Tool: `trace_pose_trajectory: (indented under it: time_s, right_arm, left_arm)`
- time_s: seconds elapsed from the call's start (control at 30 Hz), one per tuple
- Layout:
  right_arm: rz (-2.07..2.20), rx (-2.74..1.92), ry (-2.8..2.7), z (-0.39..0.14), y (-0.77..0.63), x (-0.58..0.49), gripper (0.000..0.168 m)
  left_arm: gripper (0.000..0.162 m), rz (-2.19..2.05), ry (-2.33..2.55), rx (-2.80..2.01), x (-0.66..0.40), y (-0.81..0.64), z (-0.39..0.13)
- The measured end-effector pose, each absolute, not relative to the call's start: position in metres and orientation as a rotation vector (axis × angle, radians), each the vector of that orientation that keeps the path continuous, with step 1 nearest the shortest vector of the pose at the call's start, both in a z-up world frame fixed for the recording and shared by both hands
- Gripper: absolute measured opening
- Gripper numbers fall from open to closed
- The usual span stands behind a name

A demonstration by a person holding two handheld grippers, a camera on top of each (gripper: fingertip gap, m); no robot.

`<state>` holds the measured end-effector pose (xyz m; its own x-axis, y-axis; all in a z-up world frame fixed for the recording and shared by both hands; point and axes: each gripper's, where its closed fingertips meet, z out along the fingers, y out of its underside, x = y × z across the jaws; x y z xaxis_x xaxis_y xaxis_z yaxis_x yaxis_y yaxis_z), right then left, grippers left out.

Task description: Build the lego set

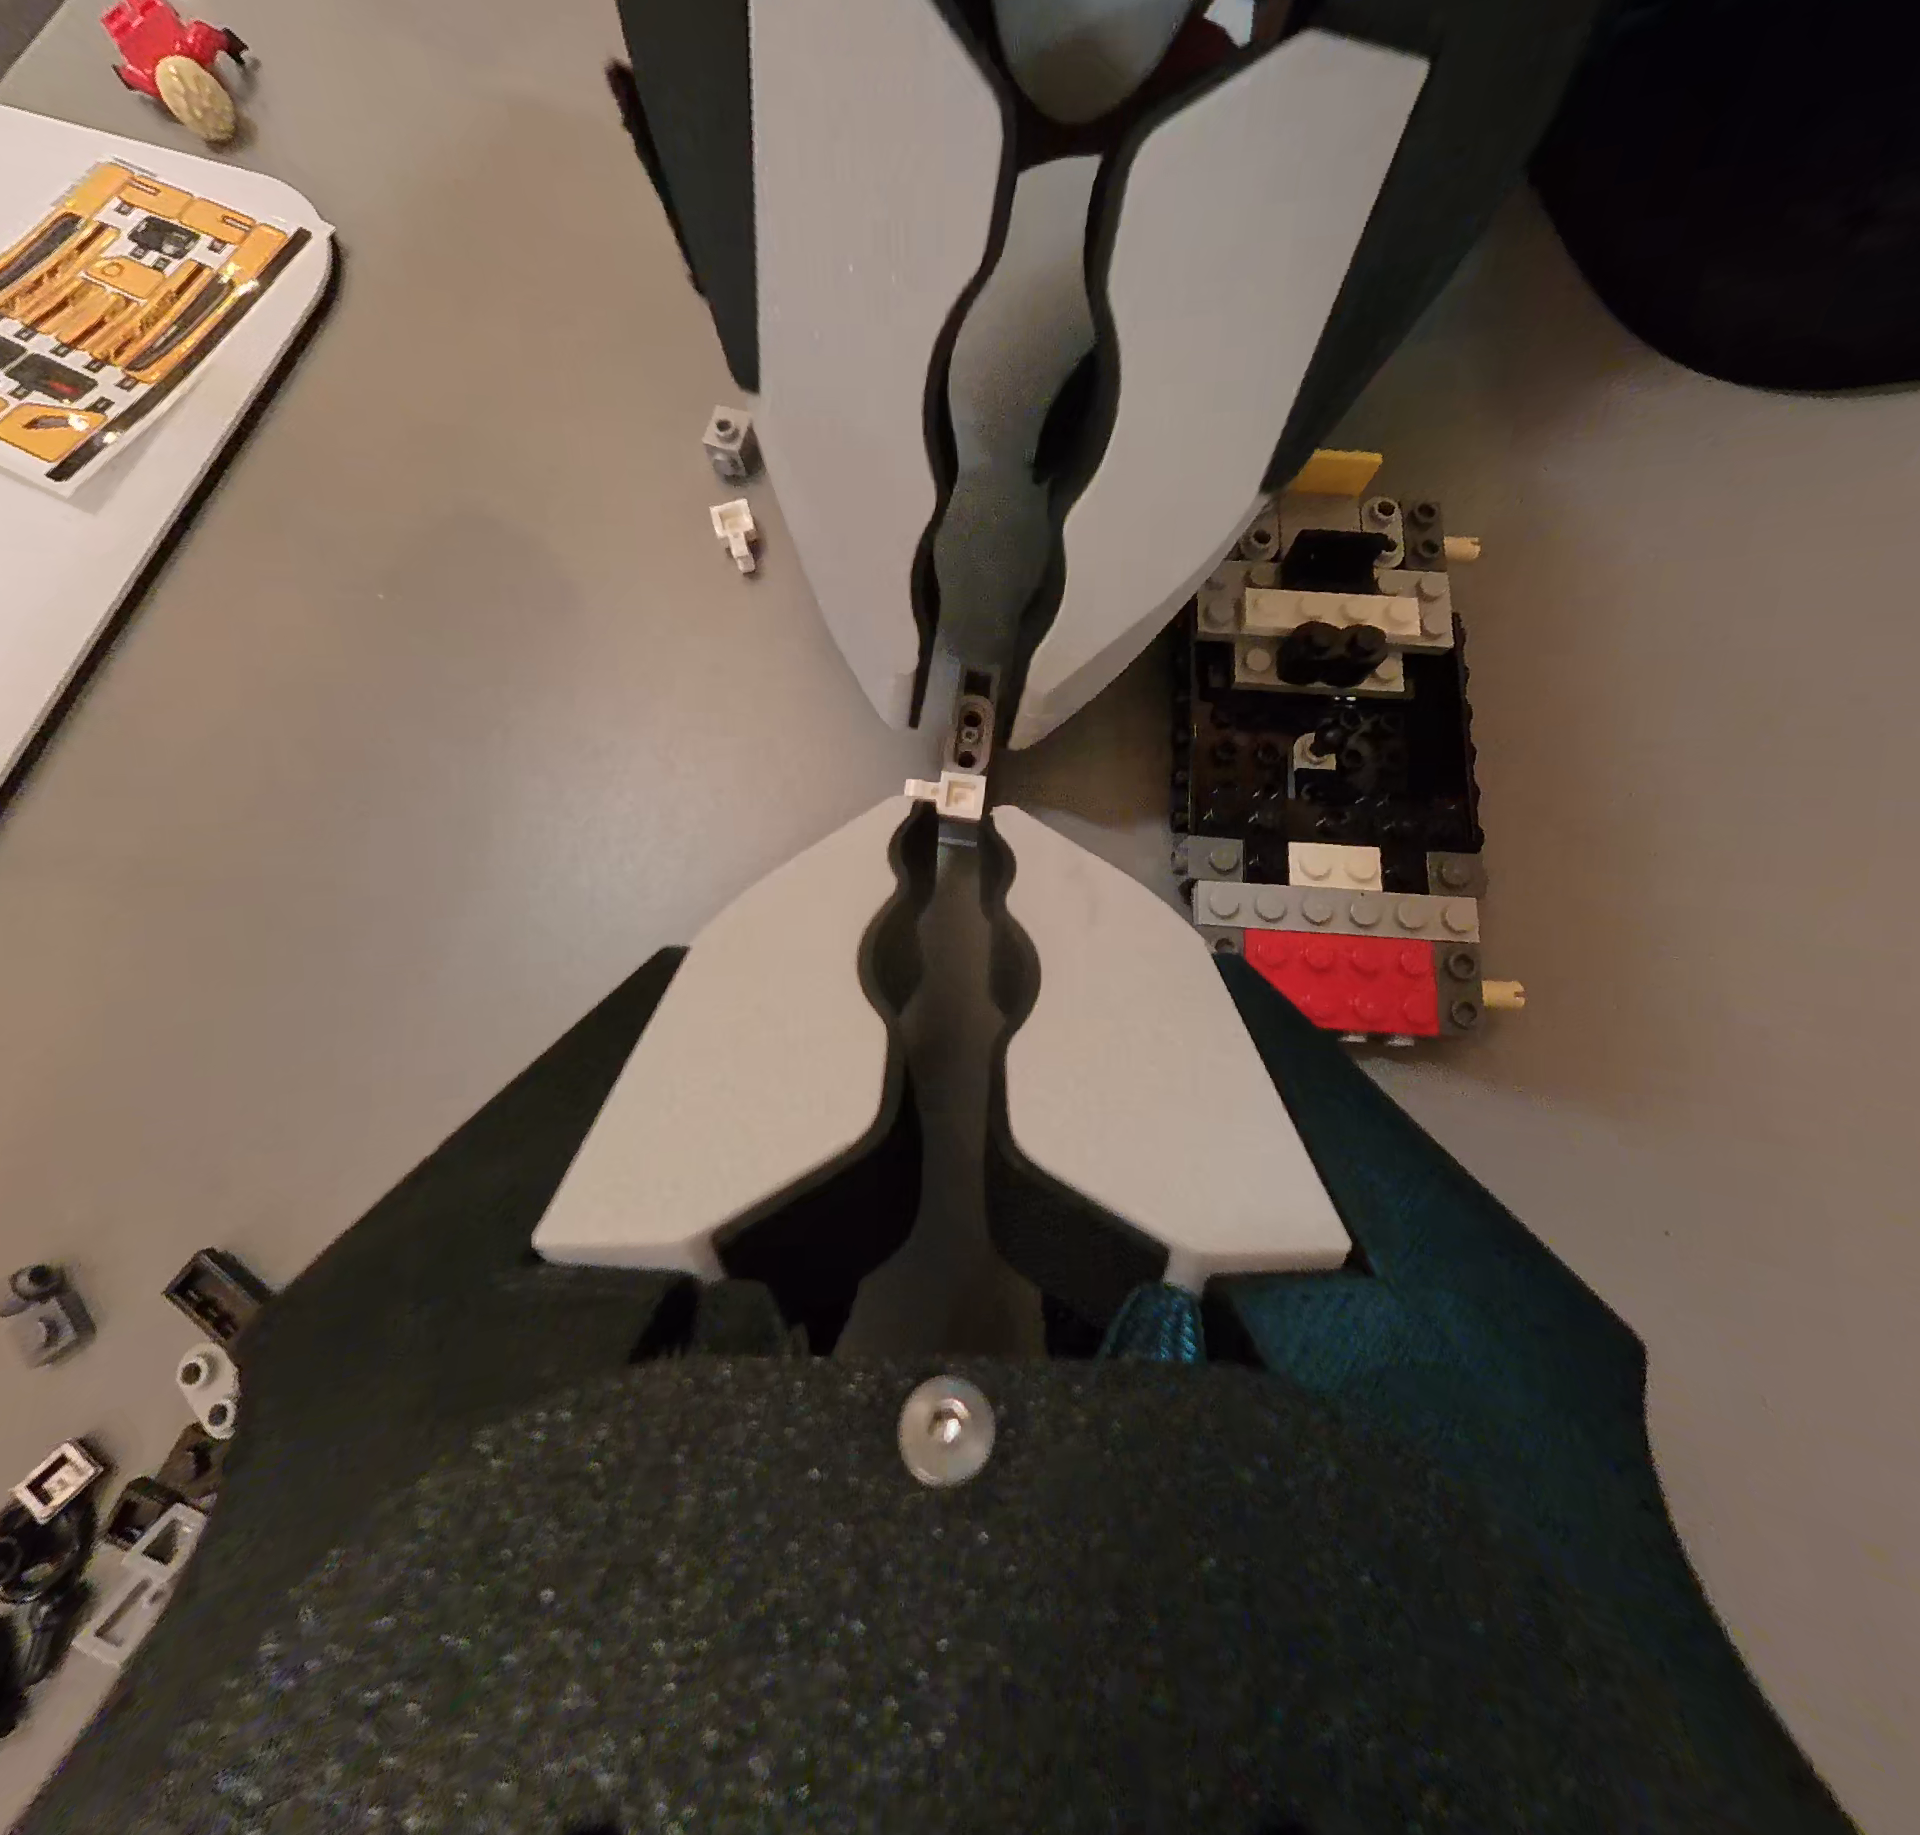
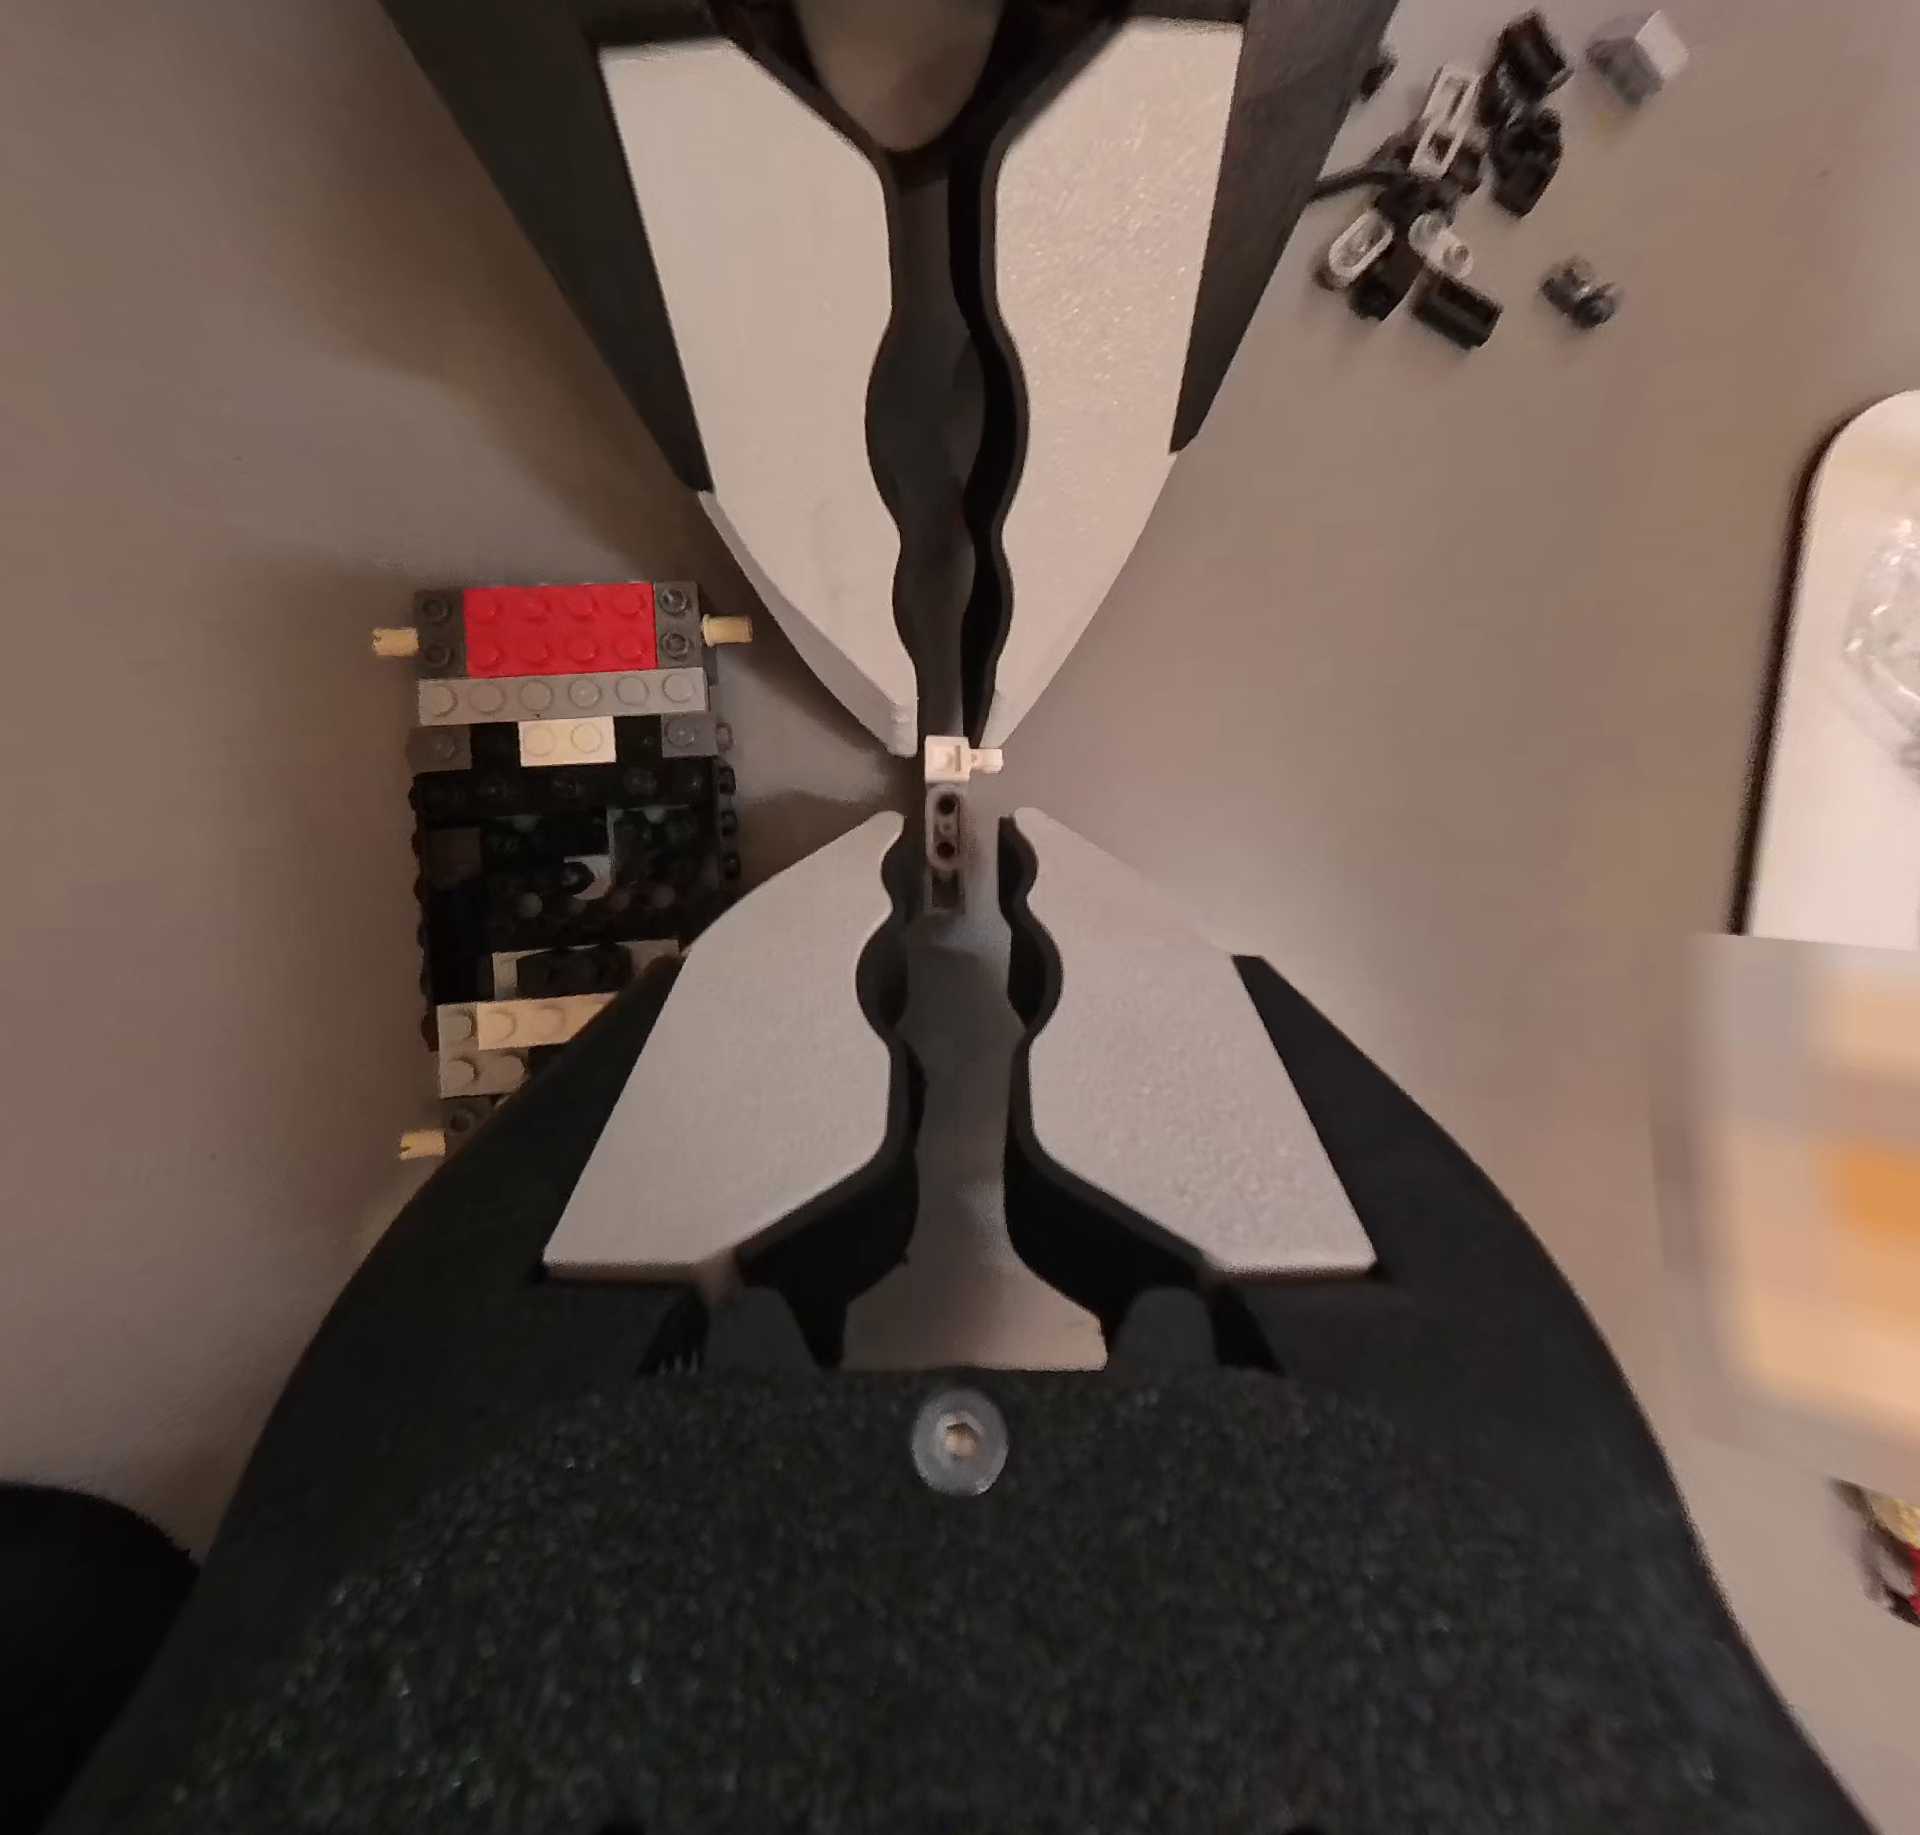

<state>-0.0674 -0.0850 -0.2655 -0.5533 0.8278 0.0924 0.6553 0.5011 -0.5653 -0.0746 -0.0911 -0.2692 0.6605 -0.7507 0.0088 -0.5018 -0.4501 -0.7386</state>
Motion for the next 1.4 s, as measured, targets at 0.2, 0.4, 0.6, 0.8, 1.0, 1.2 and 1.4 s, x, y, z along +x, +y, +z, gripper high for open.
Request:
trace_pose_trajectory:
  time_s: [0.2,0.4,0.6,0.8,1.0,1.2,1.4]
  right_arm:
    - [0.670,-1.141,-2.367,-0.262,-0.088,-0.067,0.016]
    - [0.680,-1.194,-2.384,-0.274,-0.088,-0.067,0.016]
    - [0.706,-1.189,-2.370,-0.274,-0.090,-0.070,0.008]
    - [0.757,-1.192,-2.328,-0.273,-0.090,-0.070,0.008]
    - [0.820,-1.204,-2.304,-0.270,-0.092,-0.068,0.008]
    - [0.821,-1.186,-2.293,-0.267,-0.091,-0.069,0.008]
    - [0.783,-1.158,-2.260,-0.258,-0.087,-0.069,0.008]
  left_arm:
    - [0.008,-0.438,0.963,-2.149,-0.074,-0.091,-0.270]
    - [0.008,-0.433,0.968,-2.147,-0.074,-0.092,-0.270]
    - [0.008,-0.431,0.979,-2.142,-0.073,-0.092,-0.270]
    - [0.008,-0.422,0.991,-2.134,-0.074,-0.092,-0.269]
    - [0.011,-0.420,0.994,-2.125,-0.074,-0.092,-0.267]
    - [0.012,-0.426,0.998,-2.112,-0.076,-0.092,-0.263]
    - [0.020,-0.771,0.798,-2.130,-0.080,-0.095,-0.248]
